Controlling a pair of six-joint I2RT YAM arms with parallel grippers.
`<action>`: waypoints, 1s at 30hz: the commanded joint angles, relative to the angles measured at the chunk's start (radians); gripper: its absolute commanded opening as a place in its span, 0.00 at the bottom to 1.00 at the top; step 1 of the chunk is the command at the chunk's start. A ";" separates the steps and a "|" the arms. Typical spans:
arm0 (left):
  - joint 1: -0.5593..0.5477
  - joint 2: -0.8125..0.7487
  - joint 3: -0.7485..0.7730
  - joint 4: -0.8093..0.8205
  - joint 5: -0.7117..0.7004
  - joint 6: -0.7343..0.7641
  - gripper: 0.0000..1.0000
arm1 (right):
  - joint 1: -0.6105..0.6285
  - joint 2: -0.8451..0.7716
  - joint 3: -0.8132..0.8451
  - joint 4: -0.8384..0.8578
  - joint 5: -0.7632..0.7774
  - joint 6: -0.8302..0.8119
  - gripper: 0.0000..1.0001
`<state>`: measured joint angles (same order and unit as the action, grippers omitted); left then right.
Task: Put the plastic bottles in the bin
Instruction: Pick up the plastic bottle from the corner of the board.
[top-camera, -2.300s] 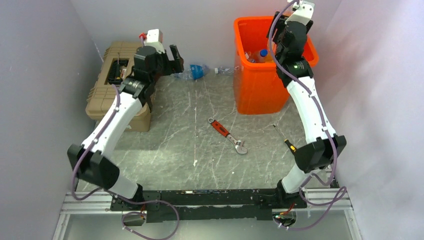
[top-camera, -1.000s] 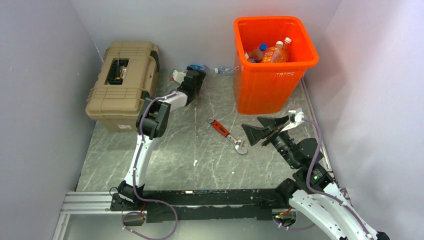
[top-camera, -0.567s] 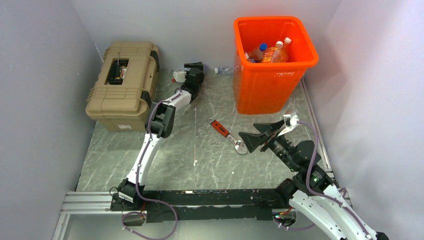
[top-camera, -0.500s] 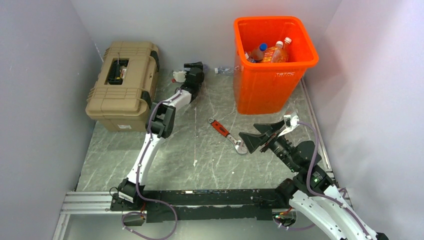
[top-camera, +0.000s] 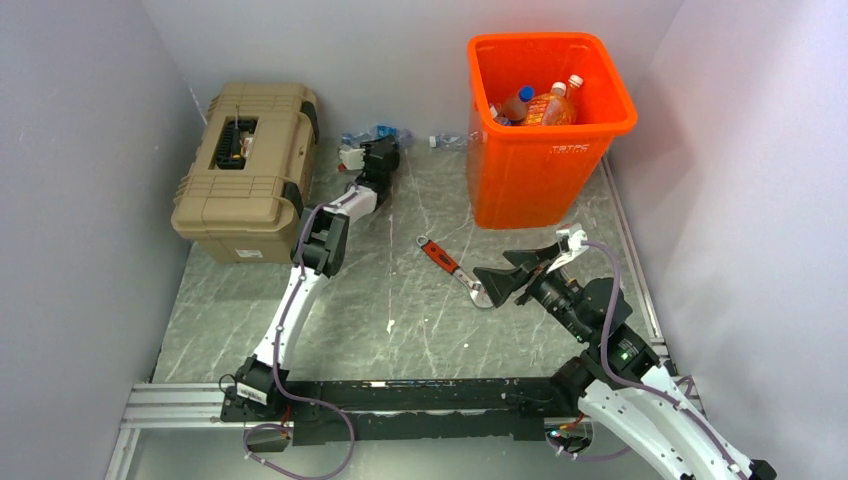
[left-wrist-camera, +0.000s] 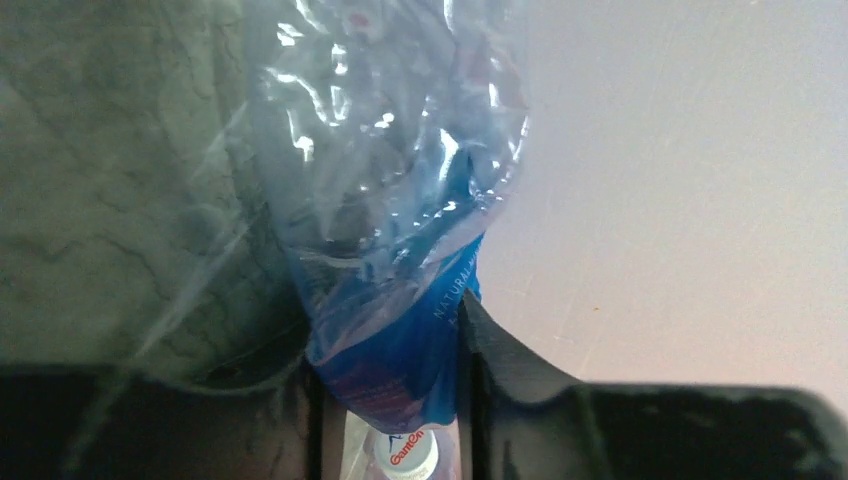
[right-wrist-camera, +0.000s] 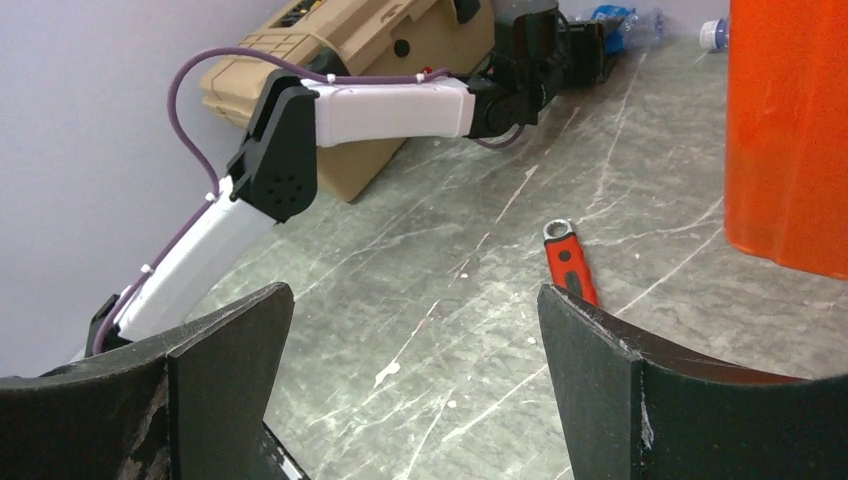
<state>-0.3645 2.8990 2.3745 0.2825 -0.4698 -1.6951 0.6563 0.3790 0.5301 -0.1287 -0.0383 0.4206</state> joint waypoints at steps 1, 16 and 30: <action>0.015 -0.005 -0.122 -0.009 0.003 0.070 0.32 | 0.005 0.004 0.012 0.028 0.008 -0.020 0.97; -0.069 -0.416 -0.682 0.590 0.099 0.276 0.00 | 0.003 -0.021 0.138 -0.029 0.008 -0.014 0.96; -0.231 -0.991 -1.095 0.714 0.321 0.674 0.00 | 0.003 0.102 0.528 -0.130 -0.016 -0.061 0.98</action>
<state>-0.5667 2.1178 1.3296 0.9672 -0.2695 -1.2285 0.6563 0.4438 0.9398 -0.2405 -0.0357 0.3958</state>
